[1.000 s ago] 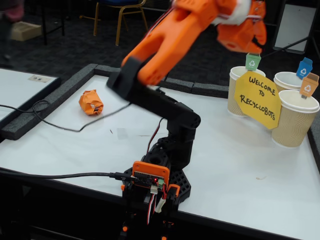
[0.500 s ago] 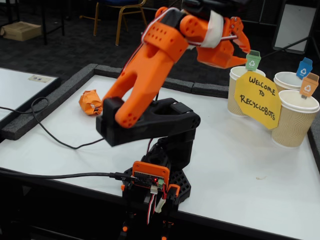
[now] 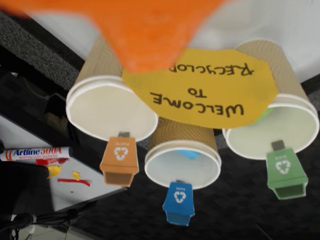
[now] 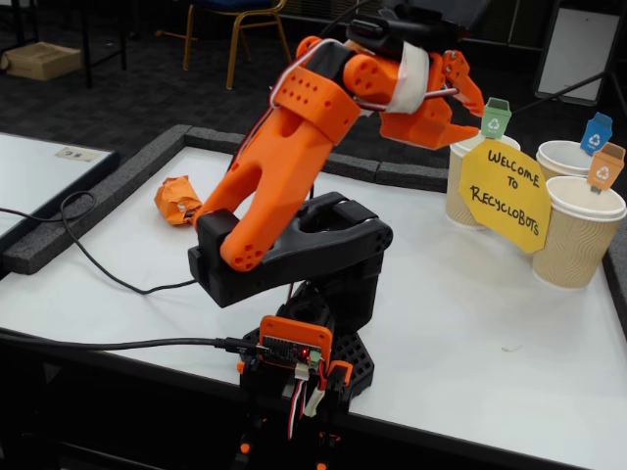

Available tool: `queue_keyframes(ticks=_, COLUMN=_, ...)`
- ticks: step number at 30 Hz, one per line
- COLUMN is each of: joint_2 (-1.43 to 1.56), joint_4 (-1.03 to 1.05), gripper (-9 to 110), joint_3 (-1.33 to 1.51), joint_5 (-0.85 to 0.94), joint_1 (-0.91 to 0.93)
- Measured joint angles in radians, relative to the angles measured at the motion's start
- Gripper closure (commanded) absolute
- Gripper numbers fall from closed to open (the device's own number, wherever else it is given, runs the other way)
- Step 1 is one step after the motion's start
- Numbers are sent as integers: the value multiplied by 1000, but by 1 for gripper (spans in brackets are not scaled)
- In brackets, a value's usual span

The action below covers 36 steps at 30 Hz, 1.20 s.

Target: Sort rubbish by color.

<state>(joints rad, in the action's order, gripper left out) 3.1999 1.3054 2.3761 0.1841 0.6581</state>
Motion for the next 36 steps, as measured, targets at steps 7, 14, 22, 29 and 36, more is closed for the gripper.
queue_keyframes(ticks=7, joint_2=0, joint_4=-9, gripper=101, joint_3=26, joint_5=-2, joint_1=-140)
queue_keyframes(ticks=14, joint_2=0, joint_4=5, gripper=101, joint_3=60, joint_5=-2, joint_1=-341)
queue_keyframes(ticks=22, joint_2=0, joint_4=34, gripper=101, joint_3=109, joint_5=-2, joint_1=-578)
queue_keyframes(ticks=29, joint_2=0, joint_4=40, gripper=101, joint_3=120, joint_5=-3, joint_1=-790)
queue_keyframes(ticks=36, joint_2=0, joint_4=40, gripper=101, joint_3=120, joint_5=-3, joint_1=-1032)
